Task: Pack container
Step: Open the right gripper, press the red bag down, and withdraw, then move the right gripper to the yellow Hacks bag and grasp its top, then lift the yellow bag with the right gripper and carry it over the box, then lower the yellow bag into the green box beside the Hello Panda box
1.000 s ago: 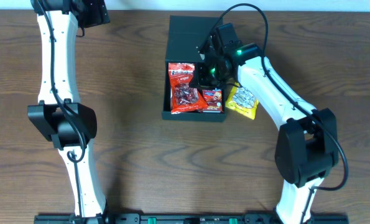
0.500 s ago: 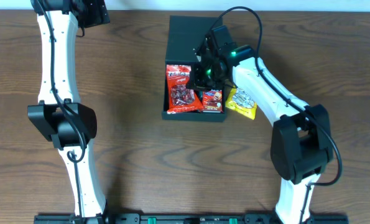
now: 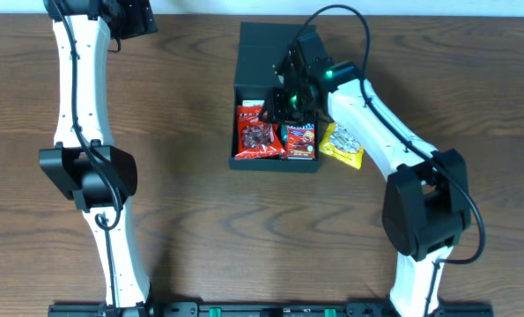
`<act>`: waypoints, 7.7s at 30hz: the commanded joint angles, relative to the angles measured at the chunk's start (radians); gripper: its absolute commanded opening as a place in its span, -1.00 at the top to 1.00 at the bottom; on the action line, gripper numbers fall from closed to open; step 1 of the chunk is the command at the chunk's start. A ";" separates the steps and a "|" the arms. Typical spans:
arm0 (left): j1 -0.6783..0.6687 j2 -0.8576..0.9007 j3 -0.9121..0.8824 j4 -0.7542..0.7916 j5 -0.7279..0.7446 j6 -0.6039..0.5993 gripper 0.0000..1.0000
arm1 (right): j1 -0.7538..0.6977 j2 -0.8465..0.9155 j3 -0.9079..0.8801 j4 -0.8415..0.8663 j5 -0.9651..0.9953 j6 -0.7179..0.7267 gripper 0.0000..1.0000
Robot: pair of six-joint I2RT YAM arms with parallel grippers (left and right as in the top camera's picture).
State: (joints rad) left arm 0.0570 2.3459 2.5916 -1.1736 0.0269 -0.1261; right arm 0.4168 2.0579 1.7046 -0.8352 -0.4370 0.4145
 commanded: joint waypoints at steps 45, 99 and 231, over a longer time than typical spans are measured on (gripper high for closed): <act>0.002 -0.003 0.017 0.003 0.007 0.007 -0.91 | 0.122 0.116 0.100 -0.205 0.100 -0.237 0.97; 0.002 -0.003 0.017 0.000 0.007 0.007 -0.91 | -0.531 0.066 -0.231 0.138 0.029 -0.055 -0.08; 0.100 -0.003 0.015 0.018 0.053 0.006 -0.91 | -0.070 -0.131 -0.301 0.505 -0.647 0.769 0.97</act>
State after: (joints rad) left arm 0.1528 2.3459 2.5916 -1.1526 0.0723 -0.1265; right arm 0.3504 1.9255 1.4422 -0.3592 -1.0401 1.1568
